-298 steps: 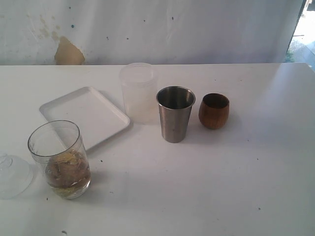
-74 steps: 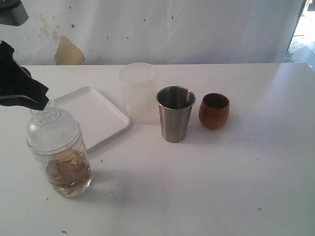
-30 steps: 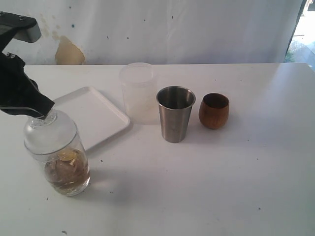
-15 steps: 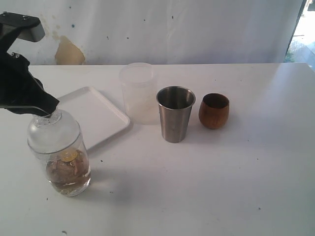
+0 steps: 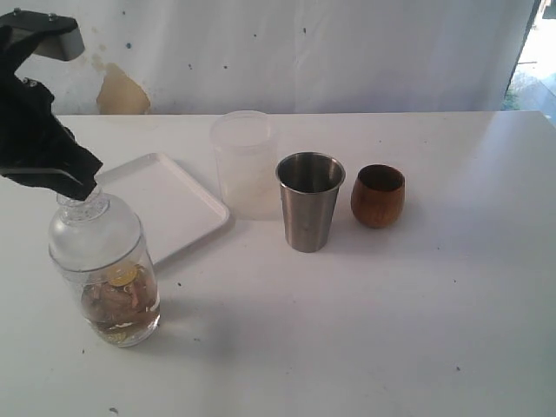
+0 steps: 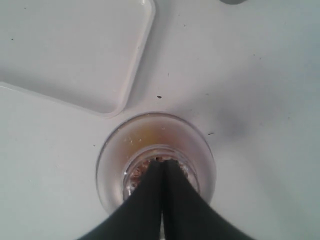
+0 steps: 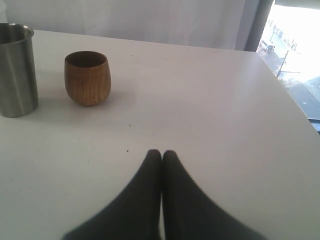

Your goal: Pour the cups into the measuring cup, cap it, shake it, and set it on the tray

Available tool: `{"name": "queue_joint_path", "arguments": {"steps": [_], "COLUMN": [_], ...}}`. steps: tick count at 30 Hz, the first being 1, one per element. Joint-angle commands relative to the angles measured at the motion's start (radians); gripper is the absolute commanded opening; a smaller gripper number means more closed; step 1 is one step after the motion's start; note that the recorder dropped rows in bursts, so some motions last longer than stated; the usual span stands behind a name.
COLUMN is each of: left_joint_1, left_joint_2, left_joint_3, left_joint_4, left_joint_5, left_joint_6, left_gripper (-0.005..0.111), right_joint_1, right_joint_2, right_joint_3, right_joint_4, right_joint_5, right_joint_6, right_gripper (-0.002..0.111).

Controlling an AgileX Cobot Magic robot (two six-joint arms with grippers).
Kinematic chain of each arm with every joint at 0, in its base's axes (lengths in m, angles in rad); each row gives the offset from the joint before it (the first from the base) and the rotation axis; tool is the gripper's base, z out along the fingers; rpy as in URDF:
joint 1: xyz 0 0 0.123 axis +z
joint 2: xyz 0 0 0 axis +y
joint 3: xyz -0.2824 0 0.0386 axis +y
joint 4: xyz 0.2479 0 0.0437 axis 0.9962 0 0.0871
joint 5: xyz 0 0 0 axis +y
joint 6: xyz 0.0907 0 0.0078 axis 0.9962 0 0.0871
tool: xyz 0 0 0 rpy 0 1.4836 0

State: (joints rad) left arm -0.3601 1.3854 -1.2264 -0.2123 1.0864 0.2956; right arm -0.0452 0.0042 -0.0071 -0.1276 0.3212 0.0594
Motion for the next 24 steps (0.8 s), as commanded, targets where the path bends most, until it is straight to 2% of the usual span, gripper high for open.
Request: {"name": "queue_joint_path", "arguments": {"steps": [1, 11, 24], "left_joint_1": [-0.003, -0.003, -0.003], "left_joint_2": [-0.001, -0.001, -0.001], "left_joint_3": [-0.057, -0.113, -0.110], "left_joint_4": [-0.025, 0.031, 0.040], "left_joint_5": [0.014, 0.135, 0.135], "left_joint_6": [-0.004, -0.009, -0.011], "left_gripper": [0.000, 0.000, 0.000], "right_joint_1": [0.004, 0.004, 0.004], "right_joint_2": [-0.004, -0.004, -0.004], "right_joint_3": [0.007, 0.007, 0.007], "right_joint_4": [0.000, 0.000, 0.000], "right_joint_5": [-0.008, -0.008, -0.008], "right_joint_6": [0.001, 0.001, 0.001], "right_gripper": [0.000, 0.000, 0.000]}}
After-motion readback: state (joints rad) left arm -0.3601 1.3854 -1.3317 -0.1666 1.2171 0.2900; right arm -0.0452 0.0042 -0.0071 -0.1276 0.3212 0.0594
